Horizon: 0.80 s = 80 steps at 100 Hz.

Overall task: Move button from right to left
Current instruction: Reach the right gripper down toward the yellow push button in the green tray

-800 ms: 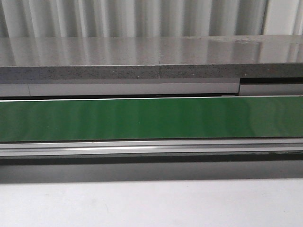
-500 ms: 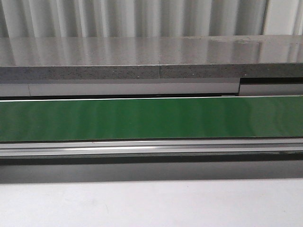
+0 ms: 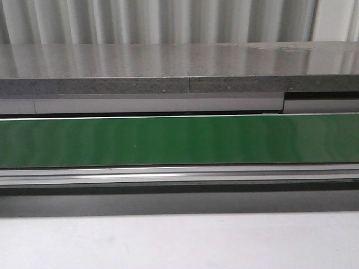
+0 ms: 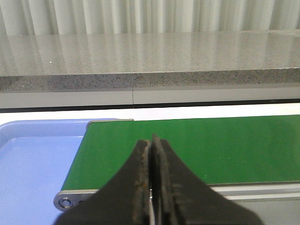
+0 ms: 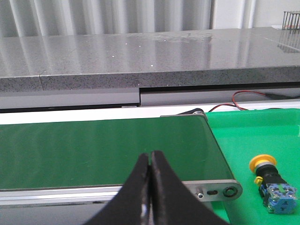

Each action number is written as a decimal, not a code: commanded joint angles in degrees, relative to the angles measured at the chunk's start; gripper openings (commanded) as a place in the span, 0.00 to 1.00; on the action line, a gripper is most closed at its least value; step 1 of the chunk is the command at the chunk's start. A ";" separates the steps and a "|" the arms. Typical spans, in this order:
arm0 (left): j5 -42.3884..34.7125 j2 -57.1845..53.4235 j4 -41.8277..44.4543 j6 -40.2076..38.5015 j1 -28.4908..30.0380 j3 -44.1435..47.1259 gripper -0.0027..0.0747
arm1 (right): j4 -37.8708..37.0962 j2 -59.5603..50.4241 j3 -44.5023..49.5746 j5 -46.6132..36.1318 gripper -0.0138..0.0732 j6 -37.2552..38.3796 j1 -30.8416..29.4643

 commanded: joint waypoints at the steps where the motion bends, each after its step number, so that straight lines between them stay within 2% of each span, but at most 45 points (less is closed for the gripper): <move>1: -4.64 -1.96 -0.06 -0.39 -0.11 1.41 0.01 | -0.37 -0.84 -3.06 -2.96 0.08 -0.05 0.12; 22: -4.64 -1.96 -0.06 -0.39 -0.11 1.41 0.01 | -0.42 1.33 -13.25 9.41 0.08 -0.05 0.12; 52: -4.64 -1.96 -0.06 -0.39 -0.11 1.41 0.01 | -0.43 14.25 -28.55 25.97 0.08 -0.05 0.12; 72: -4.64 -1.96 -0.06 -0.39 -0.11 1.41 0.01 | 0.00 22.73 -32.12 28.00 0.08 -0.10 0.12; 80: -4.64 -1.96 -0.06 -0.39 -0.11 1.41 0.01 | 0.00 25.49 -33.34 31.35 0.08 -0.10 0.12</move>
